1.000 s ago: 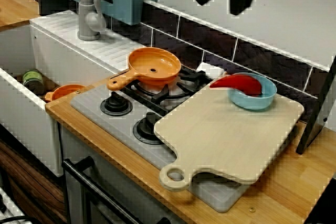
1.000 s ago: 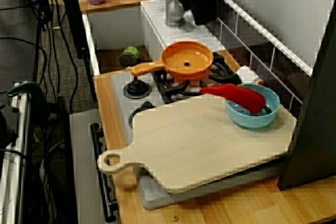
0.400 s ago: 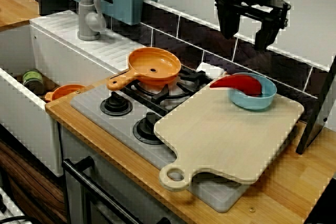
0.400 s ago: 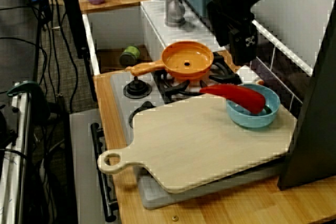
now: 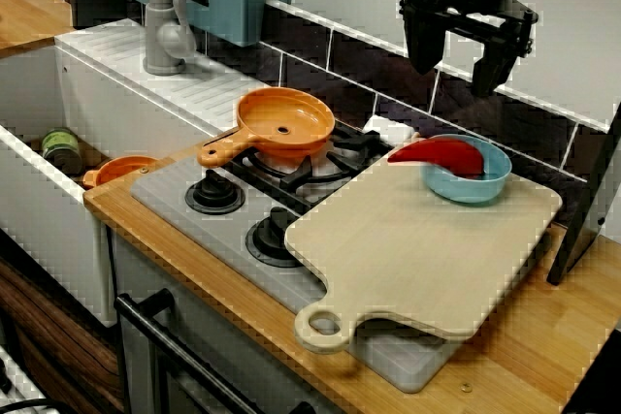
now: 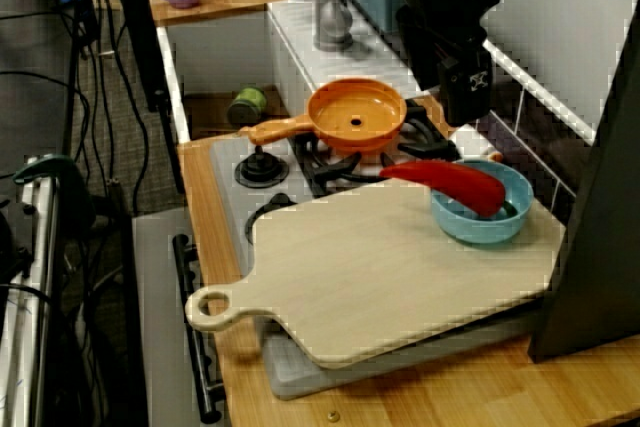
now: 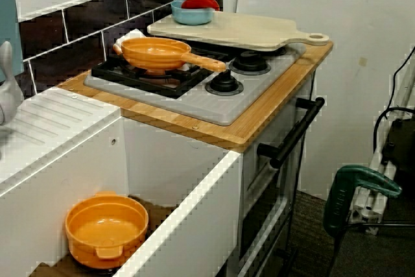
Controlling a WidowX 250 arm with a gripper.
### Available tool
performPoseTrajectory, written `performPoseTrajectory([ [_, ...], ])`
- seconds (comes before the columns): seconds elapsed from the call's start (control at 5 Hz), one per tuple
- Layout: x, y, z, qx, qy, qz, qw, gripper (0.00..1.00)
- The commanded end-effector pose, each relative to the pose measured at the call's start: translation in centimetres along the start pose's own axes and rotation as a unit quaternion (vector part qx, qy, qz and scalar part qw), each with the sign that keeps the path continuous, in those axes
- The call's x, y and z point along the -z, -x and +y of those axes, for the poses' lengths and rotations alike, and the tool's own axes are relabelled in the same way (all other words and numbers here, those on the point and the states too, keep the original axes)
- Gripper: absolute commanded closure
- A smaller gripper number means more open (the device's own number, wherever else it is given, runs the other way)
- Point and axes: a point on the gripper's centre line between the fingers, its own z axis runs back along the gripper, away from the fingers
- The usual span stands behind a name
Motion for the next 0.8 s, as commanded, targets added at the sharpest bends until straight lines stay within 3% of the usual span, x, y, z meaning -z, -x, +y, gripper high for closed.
performPoseTrajectory([
  [0.0, -2.05, -0.92, -0.11, -0.001, 0.009, -0.029, 0.9995, 0.00],
  [0.2, -2.14, -1.13, 0.59, -0.010, 0.009, -0.022, 0.9997, 0.00],
  [0.6, -1.31, -1.78, 0.89, 0.005, 0.005, -0.049, 0.9988, 0.00],
])
